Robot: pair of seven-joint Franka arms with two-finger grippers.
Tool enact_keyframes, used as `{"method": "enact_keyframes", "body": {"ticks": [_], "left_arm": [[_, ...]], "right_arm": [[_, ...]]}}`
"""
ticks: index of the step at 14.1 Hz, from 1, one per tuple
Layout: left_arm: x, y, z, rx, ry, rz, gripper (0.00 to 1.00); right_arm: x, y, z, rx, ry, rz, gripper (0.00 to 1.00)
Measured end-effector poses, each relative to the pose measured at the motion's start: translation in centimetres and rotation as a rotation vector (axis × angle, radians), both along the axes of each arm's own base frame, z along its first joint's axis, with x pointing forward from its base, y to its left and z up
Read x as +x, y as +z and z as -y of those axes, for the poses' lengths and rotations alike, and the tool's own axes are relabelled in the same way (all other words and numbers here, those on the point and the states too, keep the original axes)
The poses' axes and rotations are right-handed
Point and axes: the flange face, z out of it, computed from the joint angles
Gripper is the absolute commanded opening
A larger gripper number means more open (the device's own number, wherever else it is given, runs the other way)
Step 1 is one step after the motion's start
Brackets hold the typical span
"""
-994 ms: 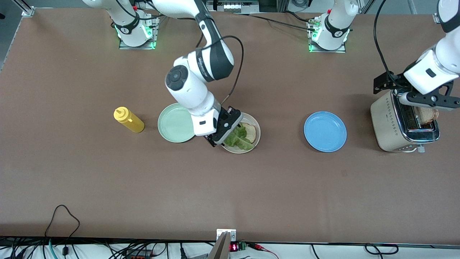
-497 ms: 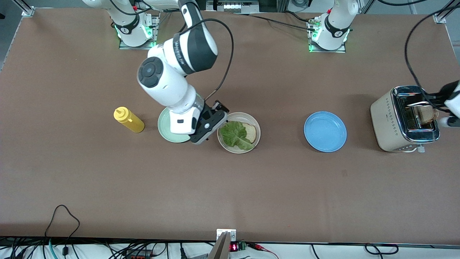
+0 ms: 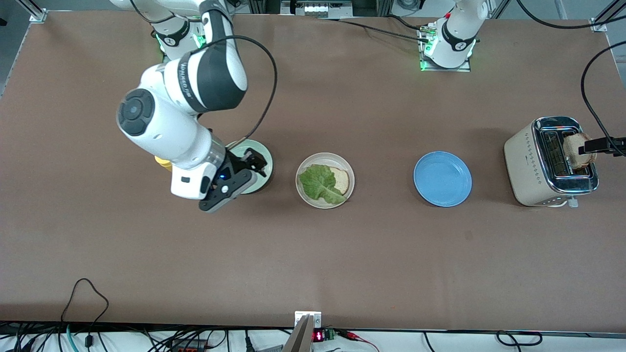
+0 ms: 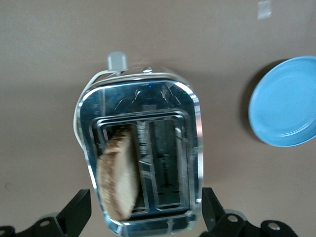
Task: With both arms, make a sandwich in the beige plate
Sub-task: 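Grasp the second bread slice with the left gripper while the right gripper retracts, then lift the second bread slice out of the toaster with the left gripper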
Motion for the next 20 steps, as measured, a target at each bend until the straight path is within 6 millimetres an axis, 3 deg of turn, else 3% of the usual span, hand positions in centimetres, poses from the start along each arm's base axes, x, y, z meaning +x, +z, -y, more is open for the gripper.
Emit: {"method": "enact_keyframes", "body": {"ticks": [3, 7, 10, 16, 20], "left_arm": [[-0.7, -3.1, -2.9, -0.027, -0.085, 0.011, 0.8], [-2.0, -5.3, -4.5, -0.043, -0.124, 0.015, 0.26], [-2.4, -6.1, -4.3, -0.06, -0.144, -0.002, 0.04], [-2.9, -5.6, -3.9, -0.082, -0.146, -0.037, 0.01], [-3.1, -2.1, -3.6, -0.089, -0.145, -0.048, 0.01]], "right_arm": [[0.3, 0.9, 2.5, -0.042, -0.002, -0.028, 1.0], [0.2, 2.3, 5.9, -0.097, -0.019, -0.083, 1.0], [0.0, 3.4, 8.8, -0.147, -0.035, -0.125, 1.0], [-0.4, 6.8, 15.1, -0.194, -0.038, -0.144, 1.0], [-0.4, 7.1, 20.1, -0.195, -0.081, -0.165, 1.0]]}}
